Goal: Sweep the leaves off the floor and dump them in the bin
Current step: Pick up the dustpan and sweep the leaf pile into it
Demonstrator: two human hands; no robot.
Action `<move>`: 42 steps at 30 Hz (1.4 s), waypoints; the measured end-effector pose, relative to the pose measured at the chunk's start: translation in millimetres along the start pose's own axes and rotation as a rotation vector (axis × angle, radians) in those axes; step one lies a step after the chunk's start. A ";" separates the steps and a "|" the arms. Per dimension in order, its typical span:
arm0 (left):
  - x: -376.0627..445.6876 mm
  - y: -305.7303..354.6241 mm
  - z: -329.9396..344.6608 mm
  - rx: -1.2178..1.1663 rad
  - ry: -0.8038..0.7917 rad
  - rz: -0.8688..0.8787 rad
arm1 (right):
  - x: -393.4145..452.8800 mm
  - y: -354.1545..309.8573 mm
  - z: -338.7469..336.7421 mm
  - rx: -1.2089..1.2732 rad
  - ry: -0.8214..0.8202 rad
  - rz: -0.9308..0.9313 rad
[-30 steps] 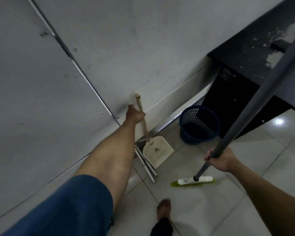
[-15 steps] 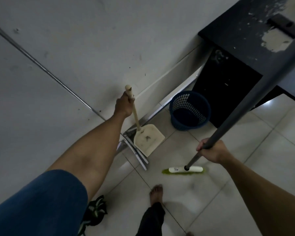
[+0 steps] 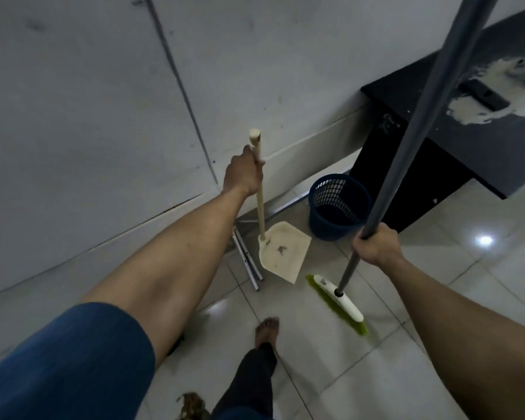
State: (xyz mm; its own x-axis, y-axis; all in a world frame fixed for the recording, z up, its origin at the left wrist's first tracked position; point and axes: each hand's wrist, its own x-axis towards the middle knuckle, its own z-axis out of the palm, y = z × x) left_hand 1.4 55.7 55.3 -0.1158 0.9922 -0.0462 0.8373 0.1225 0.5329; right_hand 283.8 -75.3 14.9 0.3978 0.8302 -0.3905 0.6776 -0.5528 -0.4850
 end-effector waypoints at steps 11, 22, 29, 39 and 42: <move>-247.8 -112.6 -72.5 -0.249 0.126 -0.094 | -137.1 31.8 37.1 -0.143 -0.036 -0.106; -451.7 -270.9 -102.2 -0.195 0.262 -0.329 | -274.7 40.2 162.9 -0.162 -0.189 -0.215; -572.6 -368.4 -145.5 -0.161 0.327 -0.384 | -380.3 28.1 227.5 -0.175 -0.224 -0.216; -713.2 -508.2 -175.1 -0.217 0.360 -0.459 | -528.1 26.3 317.1 -0.098 -0.086 -0.164; -738.9 -536.9 -166.3 -0.261 0.373 -0.497 | -550.3 35.9 340.4 -0.104 -0.091 -0.152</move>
State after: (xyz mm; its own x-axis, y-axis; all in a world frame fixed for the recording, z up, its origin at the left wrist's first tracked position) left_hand -451.4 -747.1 -56.1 -0.6702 0.7390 -0.0686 0.4855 0.5065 0.7126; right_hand -121.3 -576.4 -54.0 0.2319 0.8910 -0.3903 0.7879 -0.4074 -0.4618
